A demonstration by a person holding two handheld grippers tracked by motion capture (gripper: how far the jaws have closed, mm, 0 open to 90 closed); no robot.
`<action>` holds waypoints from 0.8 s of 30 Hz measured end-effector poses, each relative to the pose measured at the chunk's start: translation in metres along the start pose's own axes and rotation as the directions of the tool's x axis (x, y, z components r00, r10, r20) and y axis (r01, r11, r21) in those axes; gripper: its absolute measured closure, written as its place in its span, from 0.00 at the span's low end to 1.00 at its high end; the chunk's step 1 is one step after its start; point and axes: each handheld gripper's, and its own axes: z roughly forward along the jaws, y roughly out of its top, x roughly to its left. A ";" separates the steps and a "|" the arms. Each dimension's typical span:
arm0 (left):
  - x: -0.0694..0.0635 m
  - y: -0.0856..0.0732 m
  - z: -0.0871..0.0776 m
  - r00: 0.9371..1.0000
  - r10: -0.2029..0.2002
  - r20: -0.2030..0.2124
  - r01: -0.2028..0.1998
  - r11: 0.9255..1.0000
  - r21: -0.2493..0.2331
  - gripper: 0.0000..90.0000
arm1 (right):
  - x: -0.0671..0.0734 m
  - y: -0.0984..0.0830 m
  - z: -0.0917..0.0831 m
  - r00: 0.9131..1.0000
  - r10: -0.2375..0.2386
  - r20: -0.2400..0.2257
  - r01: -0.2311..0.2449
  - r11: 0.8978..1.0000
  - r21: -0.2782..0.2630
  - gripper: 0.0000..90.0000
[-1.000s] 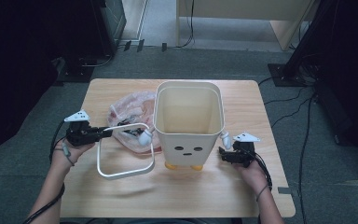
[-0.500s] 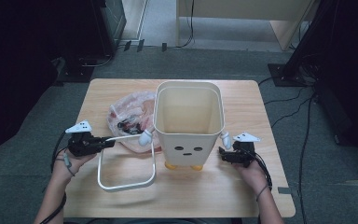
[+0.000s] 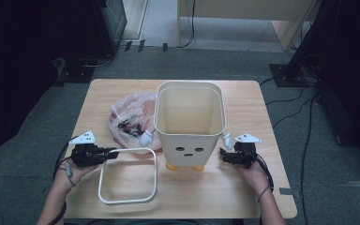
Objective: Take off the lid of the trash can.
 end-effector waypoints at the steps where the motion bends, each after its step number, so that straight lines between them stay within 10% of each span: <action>1: 0.000 0.000 0.000 1.000 0.000 0.000 0.000 1.000 0.000 0.83 | 0.000 0.000 0.000 1.000 -0.001 0.000 0.001 1.000 0.000 0.17; 10: -0.006 0.002 -0.006 0.998 0.005 0.055 -0.003 0.999 -0.034 0.83 | 0.000 0.000 0.000 1.000 0.001 0.001 -0.001 1.000 0.001 0.17; 24: 0.001 -0.011 0.011 0.999 0.005 0.037 -0.007 0.999 0.050 0.82 | 0.000 0.000 0.000 1.000 0.000 0.001 0.000 1.000 0.000 0.17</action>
